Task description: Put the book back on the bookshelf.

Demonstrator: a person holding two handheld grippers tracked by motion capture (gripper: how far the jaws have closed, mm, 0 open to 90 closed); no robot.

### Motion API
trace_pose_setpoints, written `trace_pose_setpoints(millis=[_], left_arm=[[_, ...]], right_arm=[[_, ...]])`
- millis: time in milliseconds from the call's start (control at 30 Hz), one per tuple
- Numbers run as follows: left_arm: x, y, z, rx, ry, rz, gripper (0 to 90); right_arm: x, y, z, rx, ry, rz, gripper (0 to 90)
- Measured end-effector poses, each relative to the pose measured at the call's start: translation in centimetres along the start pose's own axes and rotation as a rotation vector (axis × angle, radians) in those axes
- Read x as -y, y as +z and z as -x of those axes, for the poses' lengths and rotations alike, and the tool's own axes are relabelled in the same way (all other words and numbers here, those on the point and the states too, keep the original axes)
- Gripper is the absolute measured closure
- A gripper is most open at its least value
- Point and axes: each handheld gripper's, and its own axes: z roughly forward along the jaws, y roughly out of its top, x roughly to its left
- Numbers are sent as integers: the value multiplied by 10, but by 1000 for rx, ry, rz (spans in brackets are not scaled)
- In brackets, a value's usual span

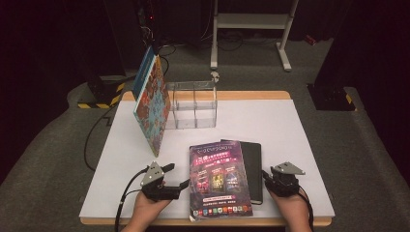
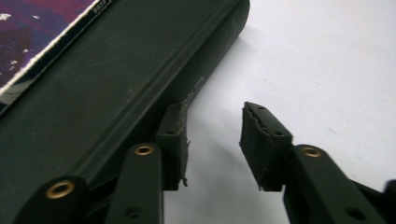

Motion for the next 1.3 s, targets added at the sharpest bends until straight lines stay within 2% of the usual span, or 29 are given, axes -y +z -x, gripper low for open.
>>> trace_pose_setpoints(millis=[67,200,367,433,467,500,533,567,600,667,700,733,767,867,900,933,967,1067,1300], left_arm=[[0,0,-1,-2,-5,-2,146],[1,-1,-1,-11,7,-9,145],[0,-1,-2,-12,1,1,145],[-1,-2,-2,-12,2,1,145],[-1,-2,-2,-12,-3,4,145],[-1,-2,-2,-12,-5,6,145],[-2,-3,-2,-12,-5,6,146],[-2,-3,-2,-12,-7,6,147],[-1,-3,-2,-10,-8,3,148],[0,-2,-1,-11,-8,-2,149],[1,-2,-1,-13,-3,-9,149],[2,-1,-1,-16,-2,-14,148],[4,0,-1,-16,-3,-22,149],[4,-1,0,-15,0,-19,149],[4,-1,0,-15,0,-19,149],[3,-2,0,-16,1,-16,149],[3,-2,0,-19,-1,-11,149],[3,-2,-1,-21,-4,-11,149],[4,-3,0,-21,6,-17,149]], right_arm=[[0,0,-1,-17,20,3,682],[-2,1,-8,-17,18,11,785],[-9,7,-21,-10,0,24,821],[-11,10,-24,-4,-7,33,758],[-11,10,-24,-4,-7,33,758],[-12,10,-24,10,-14,33,686],[-13,8,-21,20,-14,37,539],[-15,1,-14,15,21,78,493],[-17,-4,-13,17,27,110,472],[-21,-15,-18,-32,37,170,420],[-21,-15,-18,-32,37,170,420],[-23,-18,-24,-66,23,184,403],[-27,-19,-42,-128,-32,187,373],[-32,-12,-70,-169,-132,157,353],[-32,-12,-70,-169,-132,157,353],[-33,-4,-80,-175,-178,114,346],[-34,-2,-81,-175,-182,112,359],[-40,-2,-79,-191,-164,49,372],[-37,-3,-76,-178,-159,57,396]])
